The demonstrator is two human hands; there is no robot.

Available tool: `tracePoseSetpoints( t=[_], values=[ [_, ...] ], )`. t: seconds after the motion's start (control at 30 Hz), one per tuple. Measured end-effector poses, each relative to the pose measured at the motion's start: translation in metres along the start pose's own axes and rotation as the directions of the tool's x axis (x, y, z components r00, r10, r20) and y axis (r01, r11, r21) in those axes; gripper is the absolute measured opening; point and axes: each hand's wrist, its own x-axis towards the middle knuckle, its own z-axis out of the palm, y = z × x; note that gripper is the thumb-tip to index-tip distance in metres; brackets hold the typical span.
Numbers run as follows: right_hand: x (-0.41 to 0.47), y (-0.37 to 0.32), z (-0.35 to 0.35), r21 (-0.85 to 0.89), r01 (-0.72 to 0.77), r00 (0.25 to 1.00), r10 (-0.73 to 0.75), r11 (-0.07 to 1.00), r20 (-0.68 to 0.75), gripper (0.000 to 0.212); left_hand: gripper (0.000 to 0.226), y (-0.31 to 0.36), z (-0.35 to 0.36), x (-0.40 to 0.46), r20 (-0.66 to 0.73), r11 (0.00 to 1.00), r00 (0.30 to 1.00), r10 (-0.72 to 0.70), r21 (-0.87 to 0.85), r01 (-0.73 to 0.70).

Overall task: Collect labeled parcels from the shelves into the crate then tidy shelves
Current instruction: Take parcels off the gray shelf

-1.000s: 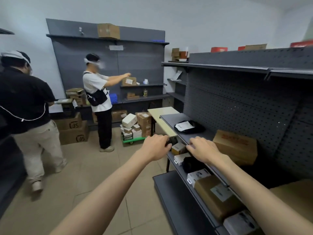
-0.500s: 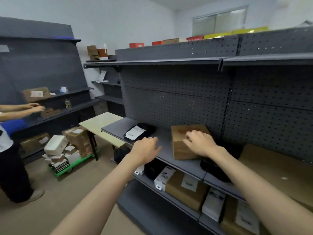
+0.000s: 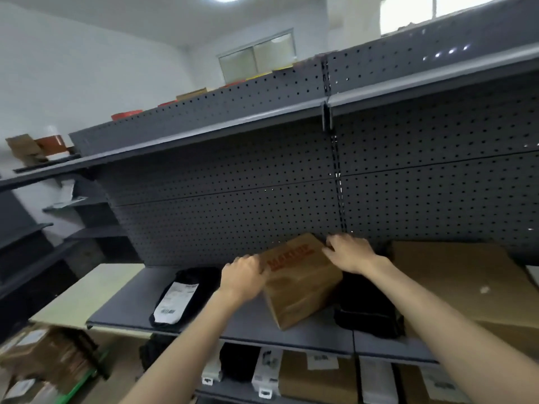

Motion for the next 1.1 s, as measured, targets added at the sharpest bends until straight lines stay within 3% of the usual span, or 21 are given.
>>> tracePoseSetpoints(
  t=[0.23,0.37,0.57,0.73,0.97,1.1],
  values=[
    [0.02,0.008,0.051,0.036,-0.209,0.971,0.203,0.977,0.128,0.057,0.051,-0.022,0.053,0.016,0.095,0.986,0.988,-0.124,-0.098,0.134],
    [0.019,0.009,0.066,0.26,-0.314,0.938,0.257,0.913,0.232,0.058,0.06,-0.023,0.073,0.021,0.2,0.953,0.964,-0.176,-0.21,0.218],
    [0.009,-0.009,0.075,0.439,-0.36,0.932,0.301,0.823,0.2,0.053,0.055,-0.033,0.089,0.032,0.251,0.906,0.951,-0.184,-0.332,0.263],
    [-0.004,-0.032,0.087,0.434,-0.385,0.923,0.348,0.814,0.165,0.054,0.051,-0.066,0.102,0.042,0.268,0.833,0.946,-0.184,-0.469,0.295],
    [-0.012,-0.047,0.1,0.663,-0.449,0.887,0.385,0.599,0.253,0.065,0.043,-0.088,0.116,0.043,0.25,0.645,0.964,-0.088,-0.723,0.246],
    [-0.013,-0.053,0.099,0.684,-0.42,0.898,0.381,0.596,0.22,0.059,0.037,-0.093,0.118,0.042,0.204,0.547,0.977,-0.058,-0.812,0.202]
  ],
)
